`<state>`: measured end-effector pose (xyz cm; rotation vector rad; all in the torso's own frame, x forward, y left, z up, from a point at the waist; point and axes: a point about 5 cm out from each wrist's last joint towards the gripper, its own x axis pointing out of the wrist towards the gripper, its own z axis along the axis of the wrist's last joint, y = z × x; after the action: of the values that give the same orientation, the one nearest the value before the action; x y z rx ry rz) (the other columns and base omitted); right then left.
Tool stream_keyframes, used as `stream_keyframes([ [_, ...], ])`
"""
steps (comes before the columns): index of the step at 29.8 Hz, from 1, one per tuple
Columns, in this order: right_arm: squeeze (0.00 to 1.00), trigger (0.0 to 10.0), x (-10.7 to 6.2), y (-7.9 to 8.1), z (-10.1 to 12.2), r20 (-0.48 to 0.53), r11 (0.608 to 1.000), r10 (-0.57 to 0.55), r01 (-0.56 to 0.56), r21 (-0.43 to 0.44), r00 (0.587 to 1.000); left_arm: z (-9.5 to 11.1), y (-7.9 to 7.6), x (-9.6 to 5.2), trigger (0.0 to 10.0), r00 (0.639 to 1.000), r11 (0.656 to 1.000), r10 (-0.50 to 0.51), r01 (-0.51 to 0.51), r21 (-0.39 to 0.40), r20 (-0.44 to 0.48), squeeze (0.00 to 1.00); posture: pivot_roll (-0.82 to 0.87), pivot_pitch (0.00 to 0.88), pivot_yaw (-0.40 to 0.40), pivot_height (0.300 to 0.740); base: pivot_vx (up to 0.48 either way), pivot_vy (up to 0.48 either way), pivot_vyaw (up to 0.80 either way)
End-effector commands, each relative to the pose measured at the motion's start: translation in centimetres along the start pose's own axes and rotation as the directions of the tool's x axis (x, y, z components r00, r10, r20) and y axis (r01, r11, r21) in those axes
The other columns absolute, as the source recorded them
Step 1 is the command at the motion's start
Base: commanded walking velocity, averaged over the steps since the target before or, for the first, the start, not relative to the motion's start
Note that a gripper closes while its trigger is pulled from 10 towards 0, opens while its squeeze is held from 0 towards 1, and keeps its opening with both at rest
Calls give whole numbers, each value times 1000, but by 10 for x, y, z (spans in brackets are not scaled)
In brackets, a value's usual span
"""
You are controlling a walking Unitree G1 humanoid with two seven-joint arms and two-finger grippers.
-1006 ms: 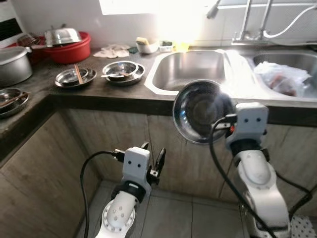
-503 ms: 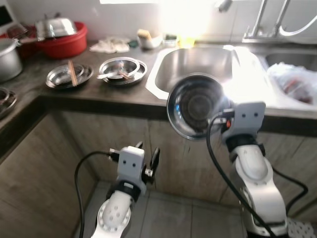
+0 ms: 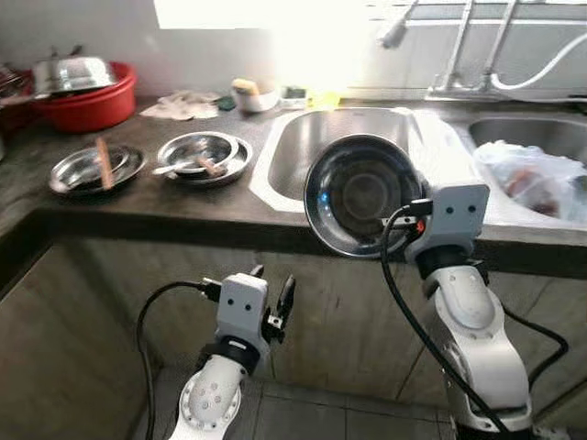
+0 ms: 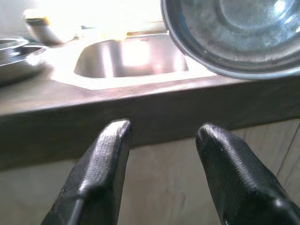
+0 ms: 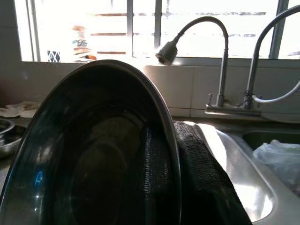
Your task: Kitchen organization
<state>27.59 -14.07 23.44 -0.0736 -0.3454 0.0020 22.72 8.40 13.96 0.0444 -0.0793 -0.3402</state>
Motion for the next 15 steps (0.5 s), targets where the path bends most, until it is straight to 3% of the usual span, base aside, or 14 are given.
stream_keyframes([
  [1, 0, 10000, 2, -1, 5, 15, 1000, -5, 5, 8, 1000, 3, -3, -1, 10000, 1000, 1000, -16, 15, 15, 11, 0, 63, 66, 8, 740, 446, 0, 0],
  [15, 0, 10000, 4, 0, 5, 11, 1000, 13, -13, 3, 1000, 2, -3, -1, 10000, 1000, 1000, -12, 12, 16, 11, 0, 62, 70, 3, 740, 441, 0, 0],
])
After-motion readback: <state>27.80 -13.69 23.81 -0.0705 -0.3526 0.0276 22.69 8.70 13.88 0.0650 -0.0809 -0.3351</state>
